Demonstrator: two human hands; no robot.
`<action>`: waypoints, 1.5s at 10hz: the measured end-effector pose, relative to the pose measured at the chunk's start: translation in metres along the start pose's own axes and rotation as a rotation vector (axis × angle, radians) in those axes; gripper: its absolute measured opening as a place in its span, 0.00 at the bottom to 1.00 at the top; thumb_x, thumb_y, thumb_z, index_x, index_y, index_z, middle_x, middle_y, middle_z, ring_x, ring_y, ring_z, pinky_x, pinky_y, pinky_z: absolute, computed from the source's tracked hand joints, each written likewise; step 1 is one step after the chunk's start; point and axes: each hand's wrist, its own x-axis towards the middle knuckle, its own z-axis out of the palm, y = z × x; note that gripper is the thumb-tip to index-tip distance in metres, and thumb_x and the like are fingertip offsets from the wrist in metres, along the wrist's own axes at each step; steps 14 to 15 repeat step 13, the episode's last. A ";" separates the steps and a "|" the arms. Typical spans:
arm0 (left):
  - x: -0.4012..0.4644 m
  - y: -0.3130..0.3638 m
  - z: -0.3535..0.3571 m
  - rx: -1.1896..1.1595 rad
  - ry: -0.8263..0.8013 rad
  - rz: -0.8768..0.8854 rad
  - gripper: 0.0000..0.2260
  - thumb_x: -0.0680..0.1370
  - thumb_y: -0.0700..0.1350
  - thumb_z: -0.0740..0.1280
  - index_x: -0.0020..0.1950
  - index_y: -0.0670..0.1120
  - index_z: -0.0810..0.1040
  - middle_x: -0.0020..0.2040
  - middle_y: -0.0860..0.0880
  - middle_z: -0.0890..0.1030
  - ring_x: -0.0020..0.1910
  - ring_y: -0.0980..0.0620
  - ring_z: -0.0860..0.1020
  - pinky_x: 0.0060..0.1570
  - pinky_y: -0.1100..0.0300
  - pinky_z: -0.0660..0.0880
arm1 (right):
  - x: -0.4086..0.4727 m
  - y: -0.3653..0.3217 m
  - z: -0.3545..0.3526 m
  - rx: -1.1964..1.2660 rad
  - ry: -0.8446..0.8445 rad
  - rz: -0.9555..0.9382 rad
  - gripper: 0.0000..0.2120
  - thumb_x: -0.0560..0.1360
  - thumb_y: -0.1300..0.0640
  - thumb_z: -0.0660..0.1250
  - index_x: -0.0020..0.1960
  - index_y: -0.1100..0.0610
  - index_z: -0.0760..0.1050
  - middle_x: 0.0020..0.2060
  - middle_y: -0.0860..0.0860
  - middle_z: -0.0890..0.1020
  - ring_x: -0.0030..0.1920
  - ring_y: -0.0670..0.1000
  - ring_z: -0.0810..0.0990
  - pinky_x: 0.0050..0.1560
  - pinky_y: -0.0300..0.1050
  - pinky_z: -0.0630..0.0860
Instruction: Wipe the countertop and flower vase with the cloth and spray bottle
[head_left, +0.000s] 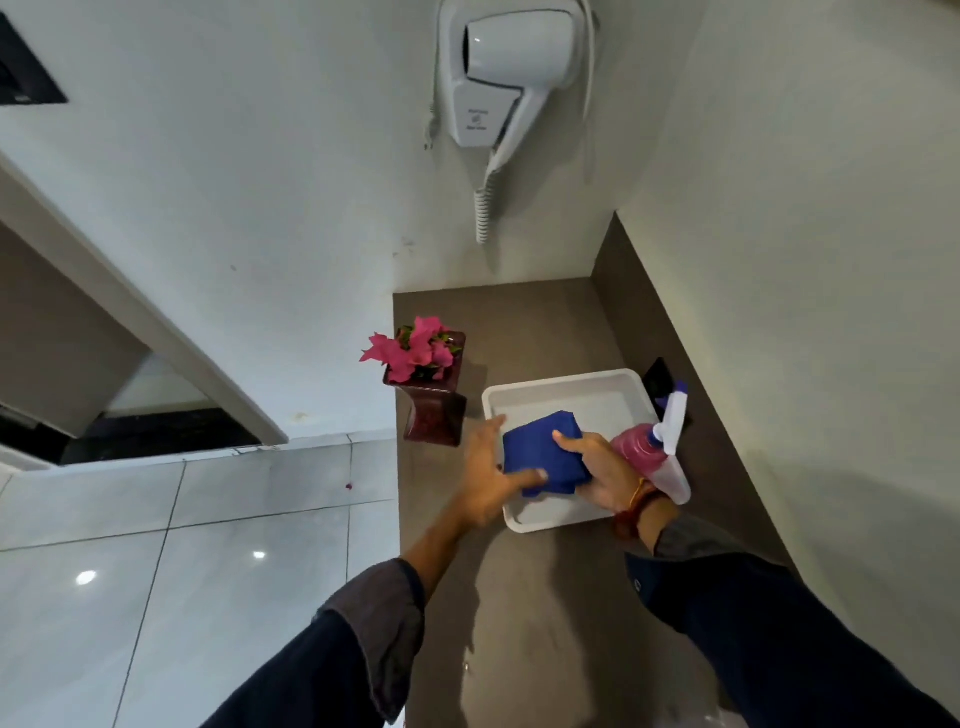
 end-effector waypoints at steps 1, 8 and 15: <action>0.007 0.003 0.004 -0.391 0.039 -0.233 0.19 0.80 0.42 0.69 0.70 0.44 0.71 0.56 0.45 0.84 0.42 0.55 0.86 0.39 0.59 0.85 | 0.005 0.003 -0.009 0.077 -0.009 0.037 0.16 0.80 0.55 0.67 0.65 0.59 0.75 0.63 0.61 0.81 0.61 0.65 0.80 0.61 0.66 0.77; 0.034 0.010 -0.119 -0.403 0.618 -0.071 0.24 0.72 0.25 0.54 0.61 0.43 0.79 0.54 0.45 0.81 0.45 0.54 0.79 0.44 0.59 0.77 | -0.009 -0.046 0.138 -0.223 -0.215 -0.220 0.26 0.85 0.53 0.55 0.80 0.59 0.56 0.78 0.57 0.66 0.77 0.59 0.65 0.77 0.53 0.61; 0.007 -0.004 -0.118 0.128 0.533 -0.152 0.13 0.80 0.32 0.57 0.52 0.40 0.81 0.48 0.40 0.84 0.45 0.42 0.81 0.40 0.55 0.78 | -0.007 -0.040 0.139 -0.571 -0.137 -0.138 0.33 0.82 0.40 0.55 0.82 0.55 0.53 0.80 0.56 0.62 0.79 0.56 0.62 0.79 0.56 0.59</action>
